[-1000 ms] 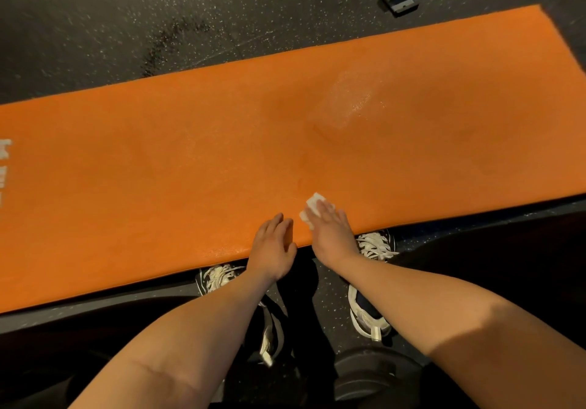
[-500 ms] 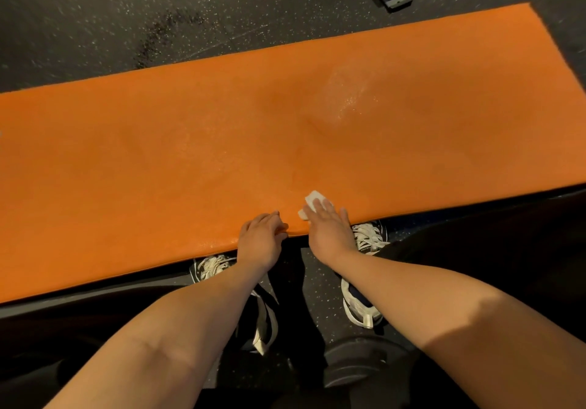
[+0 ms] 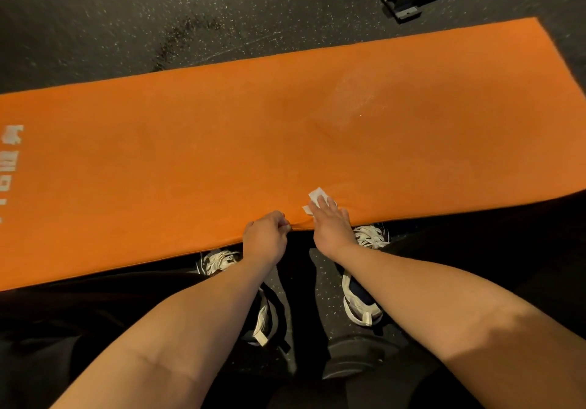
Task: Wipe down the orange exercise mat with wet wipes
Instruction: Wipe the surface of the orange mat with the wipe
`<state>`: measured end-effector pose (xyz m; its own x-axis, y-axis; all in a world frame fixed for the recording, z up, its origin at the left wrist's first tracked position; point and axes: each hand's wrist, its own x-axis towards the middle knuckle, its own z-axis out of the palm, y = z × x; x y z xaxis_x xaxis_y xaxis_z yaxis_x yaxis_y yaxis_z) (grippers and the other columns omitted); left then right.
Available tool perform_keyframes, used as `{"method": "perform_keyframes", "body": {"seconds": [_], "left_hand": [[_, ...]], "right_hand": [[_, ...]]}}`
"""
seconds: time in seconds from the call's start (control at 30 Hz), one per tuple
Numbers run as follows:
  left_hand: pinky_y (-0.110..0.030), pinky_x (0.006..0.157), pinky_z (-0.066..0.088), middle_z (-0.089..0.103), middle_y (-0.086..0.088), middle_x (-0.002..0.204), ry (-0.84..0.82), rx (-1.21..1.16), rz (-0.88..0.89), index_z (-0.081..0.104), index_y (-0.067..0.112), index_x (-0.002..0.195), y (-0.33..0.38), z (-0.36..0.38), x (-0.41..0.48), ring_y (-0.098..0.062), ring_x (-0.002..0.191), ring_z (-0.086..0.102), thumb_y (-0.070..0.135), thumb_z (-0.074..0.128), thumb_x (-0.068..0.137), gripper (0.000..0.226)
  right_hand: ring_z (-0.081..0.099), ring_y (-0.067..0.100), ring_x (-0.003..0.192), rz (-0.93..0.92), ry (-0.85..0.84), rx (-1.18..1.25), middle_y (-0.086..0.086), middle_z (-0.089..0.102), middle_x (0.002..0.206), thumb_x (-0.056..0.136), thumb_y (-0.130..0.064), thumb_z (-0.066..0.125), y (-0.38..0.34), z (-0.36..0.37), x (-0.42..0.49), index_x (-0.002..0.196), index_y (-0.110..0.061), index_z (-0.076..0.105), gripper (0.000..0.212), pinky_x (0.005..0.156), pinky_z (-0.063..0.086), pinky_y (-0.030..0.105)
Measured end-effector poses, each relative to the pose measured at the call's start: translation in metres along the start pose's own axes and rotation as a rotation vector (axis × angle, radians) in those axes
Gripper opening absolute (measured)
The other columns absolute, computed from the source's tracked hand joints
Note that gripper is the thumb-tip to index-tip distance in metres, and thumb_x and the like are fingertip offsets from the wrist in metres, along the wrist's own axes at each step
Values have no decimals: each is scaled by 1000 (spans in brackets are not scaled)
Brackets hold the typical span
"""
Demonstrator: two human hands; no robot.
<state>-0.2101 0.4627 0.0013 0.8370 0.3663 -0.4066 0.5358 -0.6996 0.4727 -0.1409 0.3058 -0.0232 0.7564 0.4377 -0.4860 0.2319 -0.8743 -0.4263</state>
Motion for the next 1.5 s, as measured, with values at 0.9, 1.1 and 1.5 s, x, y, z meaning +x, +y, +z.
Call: {"method": "perform_keyframes", "body": {"seconds": [0.9, 1.1, 1.5], "left_hand": [[-54, 118, 9, 9, 8, 167, -233, 192, -100, 29, 42, 153, 28, 23, 1, -32, 146, 10, 39, 36, 101, 53], [-53, 118, 8, 9, 9, 167, -220, 174, -108, 29, 44, 152, 28, 28, 1, -31, 146, 11, 37, 35, 99, 54], [-48, 113, 16, 20, 10, 164, -89, 108, -98, 39, 38, 148, 25, 28, 11, -27, 141, 20, 31, 39, 99, 49]], "right_hand": [[-10, 20, 156, 217, 59, -132, -1, -4, 170, 106, -20, 29, 21, -19, -13, 163, -22, 4, 62, 125, -5, 51], [-10, 16, 156, -55, -8, -204, -4, -1, 170, 107, -23, 30, 15, -4, -14, 162, -26, 7, 60, 124, -7, 54], [-9, 14, 156, -145, -1, -201, -2, 0, 170, 106, -19, 36, 3, 5, -10, 162, -31, 13, 62, 123, -12, 51]]}}
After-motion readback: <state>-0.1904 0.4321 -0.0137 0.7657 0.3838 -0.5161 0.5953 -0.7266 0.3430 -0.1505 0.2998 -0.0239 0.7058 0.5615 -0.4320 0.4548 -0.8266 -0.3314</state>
